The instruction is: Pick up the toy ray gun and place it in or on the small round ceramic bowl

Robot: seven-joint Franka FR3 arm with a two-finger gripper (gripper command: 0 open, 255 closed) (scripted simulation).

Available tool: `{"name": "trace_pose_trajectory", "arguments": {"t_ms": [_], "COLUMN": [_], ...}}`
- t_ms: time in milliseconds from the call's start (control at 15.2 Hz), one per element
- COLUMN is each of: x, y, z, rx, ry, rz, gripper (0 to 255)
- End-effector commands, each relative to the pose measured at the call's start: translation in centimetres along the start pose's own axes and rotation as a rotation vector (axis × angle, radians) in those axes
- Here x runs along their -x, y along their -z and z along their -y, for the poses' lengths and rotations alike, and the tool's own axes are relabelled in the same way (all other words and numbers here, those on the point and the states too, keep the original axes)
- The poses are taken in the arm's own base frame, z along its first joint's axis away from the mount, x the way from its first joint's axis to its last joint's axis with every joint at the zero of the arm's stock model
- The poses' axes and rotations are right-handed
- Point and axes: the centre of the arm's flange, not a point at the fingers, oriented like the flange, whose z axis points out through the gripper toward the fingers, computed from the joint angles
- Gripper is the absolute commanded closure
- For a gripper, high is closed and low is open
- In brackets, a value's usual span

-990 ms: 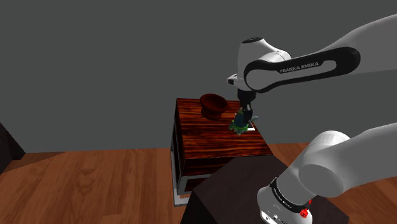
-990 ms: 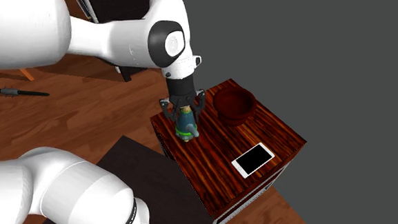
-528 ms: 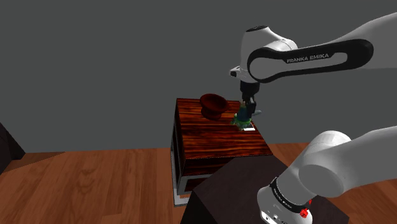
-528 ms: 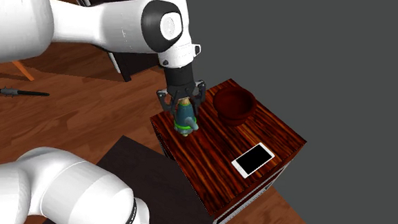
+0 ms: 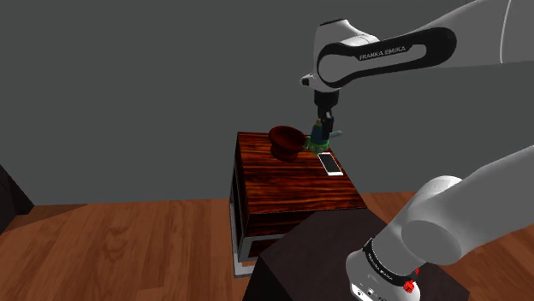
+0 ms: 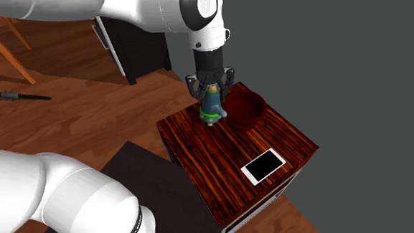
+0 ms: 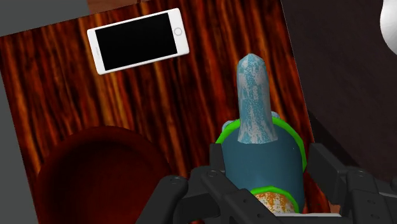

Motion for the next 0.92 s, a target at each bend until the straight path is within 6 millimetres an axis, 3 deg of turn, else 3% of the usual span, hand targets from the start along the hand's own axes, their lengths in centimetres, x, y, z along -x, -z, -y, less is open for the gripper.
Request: {"name": "trace_pose_trajectory", "arguments": {"t_ms": [0,660,726,858], "x": [-1.1,-5.0,-5.7,-6.0], "y": [0.4,3.6,4.2,3.2], "z": [-2.5,-14.7,-16.8,-16.9], "rx": [0.001,0.001,0.001,0.001], "ry": [0.000,0.000,0.000,0.000], "rz": [0.000,0.000,0.000,0.000], "gripper": [255,255,255,255]}}
